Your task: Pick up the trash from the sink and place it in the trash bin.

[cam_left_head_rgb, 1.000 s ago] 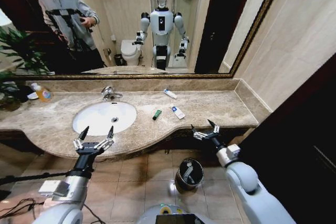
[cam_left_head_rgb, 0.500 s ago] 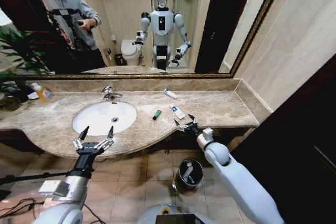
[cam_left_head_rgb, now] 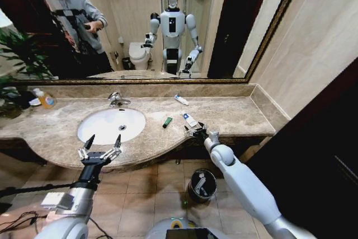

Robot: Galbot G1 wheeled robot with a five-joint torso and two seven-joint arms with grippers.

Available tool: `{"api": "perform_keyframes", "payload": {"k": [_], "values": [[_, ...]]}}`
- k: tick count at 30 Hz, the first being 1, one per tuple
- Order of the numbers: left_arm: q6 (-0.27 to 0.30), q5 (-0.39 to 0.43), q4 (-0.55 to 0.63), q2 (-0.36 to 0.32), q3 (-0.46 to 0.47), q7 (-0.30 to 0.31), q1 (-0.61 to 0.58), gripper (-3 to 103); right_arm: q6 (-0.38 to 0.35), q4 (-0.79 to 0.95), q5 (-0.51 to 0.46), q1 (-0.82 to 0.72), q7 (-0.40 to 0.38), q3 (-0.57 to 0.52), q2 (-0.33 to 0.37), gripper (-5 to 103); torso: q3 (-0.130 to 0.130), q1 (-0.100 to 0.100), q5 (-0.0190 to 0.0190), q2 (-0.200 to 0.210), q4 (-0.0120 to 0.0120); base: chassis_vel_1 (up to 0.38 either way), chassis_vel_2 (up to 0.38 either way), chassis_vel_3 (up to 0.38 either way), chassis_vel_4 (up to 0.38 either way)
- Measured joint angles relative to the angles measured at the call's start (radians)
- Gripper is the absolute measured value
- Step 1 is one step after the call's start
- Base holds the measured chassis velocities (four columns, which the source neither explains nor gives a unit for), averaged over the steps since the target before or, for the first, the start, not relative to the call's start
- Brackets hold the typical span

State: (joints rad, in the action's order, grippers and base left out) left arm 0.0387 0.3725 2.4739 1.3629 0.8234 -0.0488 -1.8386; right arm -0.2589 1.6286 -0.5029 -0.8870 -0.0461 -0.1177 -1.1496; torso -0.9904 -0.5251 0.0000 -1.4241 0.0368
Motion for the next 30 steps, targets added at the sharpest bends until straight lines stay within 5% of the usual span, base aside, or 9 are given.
{"api": "perform_keyframes", "payload": {"k": [5, 25, 30], "values": [[0.000, 0.000, 0.000, 0.000, 0.000, 0.000, 0.000, 100, -0.002, -0.009, -0.012, 0.010, 0.000, 0.003, 0.000, 88, 0.000, 0.000, 0.0000, 0.000, 0.0000, 0.000, 0.000, 0.000, 0.000], [0.000, 0.000, 0.000, 0.000, 0.000, 0.000, 0.000, 100, 0.014, -0.022, -0.018, 0.007, 0.032, 0.004, -0.003, 7, 0.000, 0.000, 0.0000, 0.000, 0.0000, 0.000, 0.000, 0.000, 0.000], [0.000, 0.000, 0.000, 0.000, 0.000, 0.000, 0.000, 100, 0.016, -0.013, -0.017, 0.004, 0.040, 0.002, 0.003, 1, 0.000, 0.000, 0.0001, 0.000, 0.0000, 0.000, 0.000, 0.000, 0.000]]}}
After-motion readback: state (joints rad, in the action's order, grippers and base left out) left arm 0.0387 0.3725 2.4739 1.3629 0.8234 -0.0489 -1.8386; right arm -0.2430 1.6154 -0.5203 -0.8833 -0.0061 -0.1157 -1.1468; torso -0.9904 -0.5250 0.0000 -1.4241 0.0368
